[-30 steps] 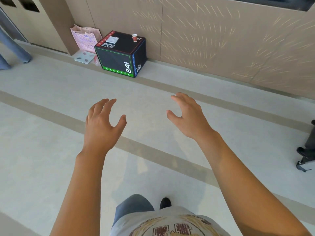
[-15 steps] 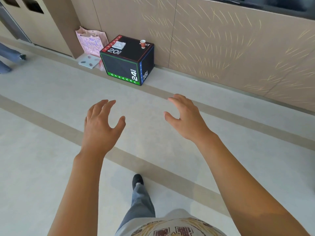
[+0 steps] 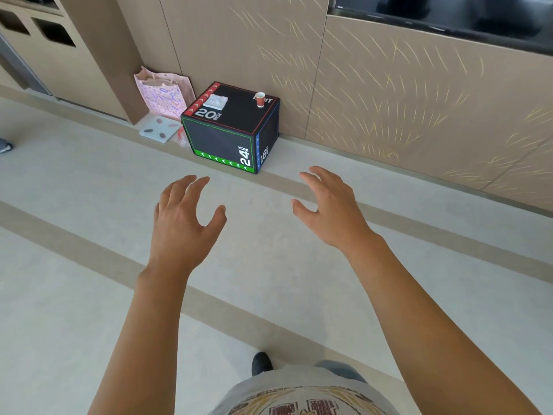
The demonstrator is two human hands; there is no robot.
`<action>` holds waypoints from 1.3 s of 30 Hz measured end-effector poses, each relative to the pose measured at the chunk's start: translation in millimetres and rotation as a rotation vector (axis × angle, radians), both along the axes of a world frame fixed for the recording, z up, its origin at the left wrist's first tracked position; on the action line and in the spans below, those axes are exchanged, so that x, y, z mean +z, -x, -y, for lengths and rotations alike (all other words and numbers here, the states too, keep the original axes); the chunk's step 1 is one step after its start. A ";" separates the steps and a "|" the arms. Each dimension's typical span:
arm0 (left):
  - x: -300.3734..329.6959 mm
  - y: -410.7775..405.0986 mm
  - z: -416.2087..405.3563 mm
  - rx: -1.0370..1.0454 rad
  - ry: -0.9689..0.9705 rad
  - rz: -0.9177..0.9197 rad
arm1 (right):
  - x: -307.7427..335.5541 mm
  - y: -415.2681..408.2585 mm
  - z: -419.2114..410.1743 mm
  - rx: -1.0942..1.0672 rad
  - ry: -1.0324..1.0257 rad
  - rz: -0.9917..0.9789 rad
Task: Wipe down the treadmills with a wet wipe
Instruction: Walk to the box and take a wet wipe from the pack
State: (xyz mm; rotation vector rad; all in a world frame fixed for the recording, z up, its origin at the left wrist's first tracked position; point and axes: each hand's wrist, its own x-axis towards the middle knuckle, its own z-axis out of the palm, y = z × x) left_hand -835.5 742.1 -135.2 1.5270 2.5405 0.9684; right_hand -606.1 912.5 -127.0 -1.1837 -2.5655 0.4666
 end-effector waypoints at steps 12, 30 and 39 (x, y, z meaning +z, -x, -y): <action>-9.3 60.3 -104.9 0.019 0.013 0.034 | -13.3 70.3 -110.8 0.040 0.019 -0.013; -1.5 103.4 -380.5 0.090 0.046 0.021 | -20.9 137.4 -402.3 0.122 0.087 -0.096; -7.9 157.1 -464.6 0.110 0.056 0.033 | -33.1 190.9 -485.5 0.150 0.112 -0.082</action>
